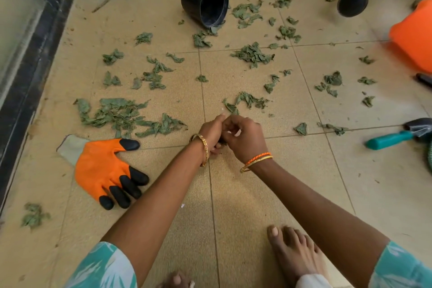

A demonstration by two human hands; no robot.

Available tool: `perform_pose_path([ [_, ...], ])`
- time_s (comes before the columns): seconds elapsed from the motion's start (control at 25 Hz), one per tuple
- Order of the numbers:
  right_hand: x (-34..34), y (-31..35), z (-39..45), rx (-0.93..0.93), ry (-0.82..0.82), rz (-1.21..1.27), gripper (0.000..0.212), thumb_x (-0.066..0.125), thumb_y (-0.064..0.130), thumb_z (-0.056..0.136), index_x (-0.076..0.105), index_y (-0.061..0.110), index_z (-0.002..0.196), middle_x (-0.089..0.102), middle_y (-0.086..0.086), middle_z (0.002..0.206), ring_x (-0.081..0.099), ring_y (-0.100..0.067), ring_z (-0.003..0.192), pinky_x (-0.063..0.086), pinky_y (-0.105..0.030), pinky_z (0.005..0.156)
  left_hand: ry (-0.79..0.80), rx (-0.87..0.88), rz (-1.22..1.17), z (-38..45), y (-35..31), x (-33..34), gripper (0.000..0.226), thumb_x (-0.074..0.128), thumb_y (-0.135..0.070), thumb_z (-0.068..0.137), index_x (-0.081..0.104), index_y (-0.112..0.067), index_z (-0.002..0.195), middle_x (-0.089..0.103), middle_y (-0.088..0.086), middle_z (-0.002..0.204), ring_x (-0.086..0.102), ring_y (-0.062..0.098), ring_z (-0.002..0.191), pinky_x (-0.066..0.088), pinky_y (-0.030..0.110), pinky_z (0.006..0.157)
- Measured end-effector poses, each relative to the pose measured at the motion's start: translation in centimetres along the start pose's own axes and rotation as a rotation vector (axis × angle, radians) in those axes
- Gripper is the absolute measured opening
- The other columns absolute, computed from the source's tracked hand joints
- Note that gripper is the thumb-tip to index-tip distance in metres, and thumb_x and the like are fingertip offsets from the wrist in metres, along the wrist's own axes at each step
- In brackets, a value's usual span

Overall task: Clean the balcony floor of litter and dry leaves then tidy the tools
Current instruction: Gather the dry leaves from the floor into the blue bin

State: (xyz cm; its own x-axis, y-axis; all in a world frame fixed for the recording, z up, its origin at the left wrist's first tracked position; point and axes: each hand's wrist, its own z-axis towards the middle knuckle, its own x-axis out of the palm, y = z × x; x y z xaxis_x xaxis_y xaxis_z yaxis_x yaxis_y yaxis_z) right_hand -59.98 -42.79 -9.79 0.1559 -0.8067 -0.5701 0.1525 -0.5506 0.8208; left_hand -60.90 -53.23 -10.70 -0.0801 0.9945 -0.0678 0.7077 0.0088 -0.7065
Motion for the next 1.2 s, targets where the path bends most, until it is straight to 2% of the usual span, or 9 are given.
perform_pose_path([
  [0.2,-2.0,-0.8,2.2,0.005,0.048,0.039,0.024,0.052,-0.001,0.086,0.07,0.012,0.093,0.069,-0.001,0.088,0.064,-0.012,0.078,0.054,-0.022,0.07,-0.157,-0.133,-0.175,-0.1,0.6,-1.1,0.033,0.039,-0.028,0.097,0.044,-0.012,0.068,0.043,0.001,0.038,0.038,0.014,0.041,0.025,0.014,0.039],
  [0.28,-3.7,-2.7,5.2,-0.002,-0.019,-0.179,0.032,0.051,0.0,0.085,0.064,0.013,0.112,0.063,-0.008,0.115,0.056,-0.018,0.102,0.049,-0.031,0.088,-0.15,-0.142,-0.28,-0.3,0.1,-1.9,0.031,0.042,-0.024,0.098,0.043,-0.011,0.069,0.048,0.002,0.041,0.047,0.014,0.039,0.031,0.014,0.035],
  [0.36,-4.8,-4.6,7.8,-0.013,0.178,-0.498,0.059,0.049,-0.001,0.081,0.044,0.019,0.136,0.036,-0.01,0.146,0.027,-0.03,0.136,0.029,-0.052,0.11,-0.089,-0.116,-0.406,-0.5,-0.5,-2.6,0.029,0.045,-0.019,0.099,0.042,-0.01,0.071,0.058,0.007,0.058,0.054,0.011,0.036,0.036,0.014,0.032],
  [0.44,-4.9,-5.9,9.0,-0.087,0.443,-0.713,0.075,0.048,-0.003,0.081,0.026,0.026,0.146,0.005,-0.005,0.157,-0.002,-0.03,0.145,0.01,-0.058,0.113,-0.022,-0.075,-0.463,-0.6,-0.8,-3.1,0.025,0.049,-0.018,0.099,0.046,-0.01,0.076,0.067,0.006,0.062,0.056,0.008,0.038,0.04,0.014,0.033],
  [0.56,-5.0,-7.4,8.4,-0.245,0.542,-0.849,0.078,0.048,-0.008,0.082,0.025,0.027,0.147,0.002,-0.002,0.158,0.0,-0.028,0.145,0.016,-0.053,0.113,0.002,-0.027,-0.482,-0.2,-0.7,-3.8,0.016,0.053,-0.019,0.096,0.056,-0.009,0.083,0.058,-0.003,0.052,0.048,0.003,0.036,0.037,0.013,0.033],
  [0.76,-5.3,-10.3,6.6,-0.307,0.157,-0.688,0.041,0.05,-0.013,0.083,0.063,0.003,0.118,0.059,-0.019,0.124,0.053,-0.04,0.113,0.05,-0.046,0.089,-0.101,-0.013,-0.562,0.3,-0.3,-3.4,0.046,0.045,-0.044,0.097,0.047,-0.013,0.063,0.034,-0.007,0.039,0.028,0.005,0.029,0.017,0.011,0.031],
  [0.96,-5.5,-8.1,5.5,-0.146,-0.168,-0.304,0.024,0.058,-0.009,0.081,0.071,-0.001,0.099,0.063,-0.022,0.097,0.062,-0.031,0.085,0.046,-0.027,0.077,-0.057,-0.166,-0.53,0.2,0.0,-1.9,0.043,0.037,-0.033,0.098,0.041,-0.014,0.059,0.046,0.002,0.054,0.032,0.008,0.03,0.017,0.009,0.031],
  [1.08,-3.2,-4.0,3.4,-0.214,-0.074,-0.146,0.022,0.065,-0.004,0.078,0.074,0.006,0.095,0.062,-0.012,0.09,0.059,-0.018,0.076,0.046,-0.024,0.071,0.033,-0.195,-0.444,-0.2,-0.3,-0.7,0.039,0.034,-0.025,0.099,0.053,-0.01,0.068,0.064,0.007,0.063,0.052,0.013,0.038,0.022,0.009,0.031],
  [1.2,-0.6,-1.2,1.4,-0.221,0.069,-0.171,0.033,0.063,-0.003,0.077,0.067,0.012,0.105,0.066,-0.01,0.089,0.061,-0.025,0.084,0.051,-0.037,0.076,0.025,-0.168,-0.394,-0.3,-0.4,-0.2,0.039,0.037,-0.031,0.099,0.057,-0.012,0.072,0.059,0.001,0.056,0.051,0.012,0.045,0.03,0.013,0.033],
])
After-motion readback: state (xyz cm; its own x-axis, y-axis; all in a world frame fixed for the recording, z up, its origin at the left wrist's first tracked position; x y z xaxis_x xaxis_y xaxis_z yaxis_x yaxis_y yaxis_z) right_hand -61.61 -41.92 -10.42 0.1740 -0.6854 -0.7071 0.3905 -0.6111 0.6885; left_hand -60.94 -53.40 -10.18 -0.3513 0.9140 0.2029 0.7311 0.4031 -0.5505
